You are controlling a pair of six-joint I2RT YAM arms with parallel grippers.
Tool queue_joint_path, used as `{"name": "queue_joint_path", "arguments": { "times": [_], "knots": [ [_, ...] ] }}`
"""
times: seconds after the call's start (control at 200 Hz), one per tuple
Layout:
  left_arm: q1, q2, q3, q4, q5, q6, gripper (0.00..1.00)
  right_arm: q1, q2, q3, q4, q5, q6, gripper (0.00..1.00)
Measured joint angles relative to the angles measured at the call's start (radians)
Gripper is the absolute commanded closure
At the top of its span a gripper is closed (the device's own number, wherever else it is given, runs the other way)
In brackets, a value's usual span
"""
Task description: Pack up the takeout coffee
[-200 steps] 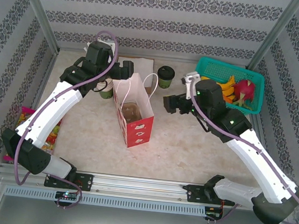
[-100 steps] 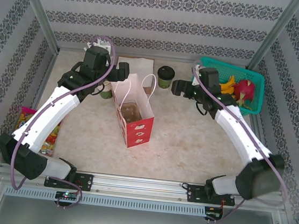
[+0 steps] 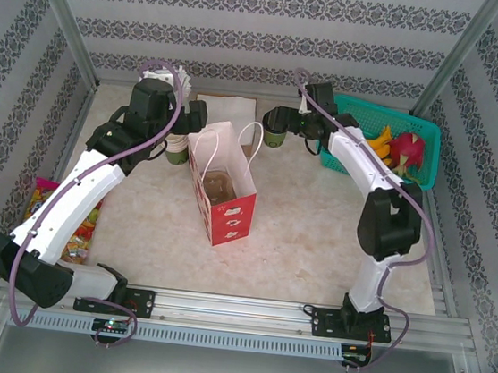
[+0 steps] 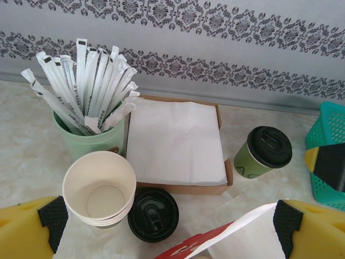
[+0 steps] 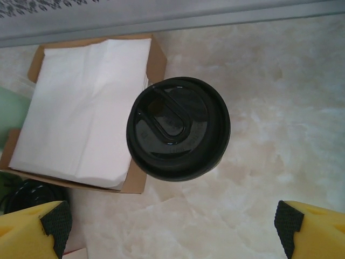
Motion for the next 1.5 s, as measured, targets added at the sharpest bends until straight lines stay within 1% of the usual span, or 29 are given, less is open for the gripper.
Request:
{"name": "queue_joint_path", "arguments": {
  "times": [0.155, 0.43, 0.874, 1.074, 1.259, 1.499],
  "knots": [
    [0.000, -0.005, 0.000, -0.006, -0.005, 0.000, 0.00, -0.006, 0.142, 0.143, -0.048, -0.001, -0.011, 0.02],
    [0.007, -0.016, -0.005, -0.014, -0.019, 0.001, 0.01, -0.006, 0.268, 0.231, -0.072, -0.006, -0.018, 0.02],
    [0.013, -0.016, -0.007, -0.030, -0.033, 0.002, 0.00, -0.006, 0.323, 0.296, -0.076, -0.010, -0.018, 0.02],
    [0.013, -0.016, -0.013, -0.034, -0.033, 0.002, 0.00, -0.006, 0.330, 0.307, -0.072, -0.021, -0.015, 0.08],
    [0.013, -0.016, -0.013, -0.036, -0.033, 0.002, 0.00, -0.006, 0.330, 0.307, -0.071, -0.031, -0.014, 0.18],
    [0.013, -0.019, -0.024, -0.036, -0.032, 0.002, 0.00, -0.006, 0.330, 0.307, -0.072, -0.032, -0.020, 0.21]
  ]
}}
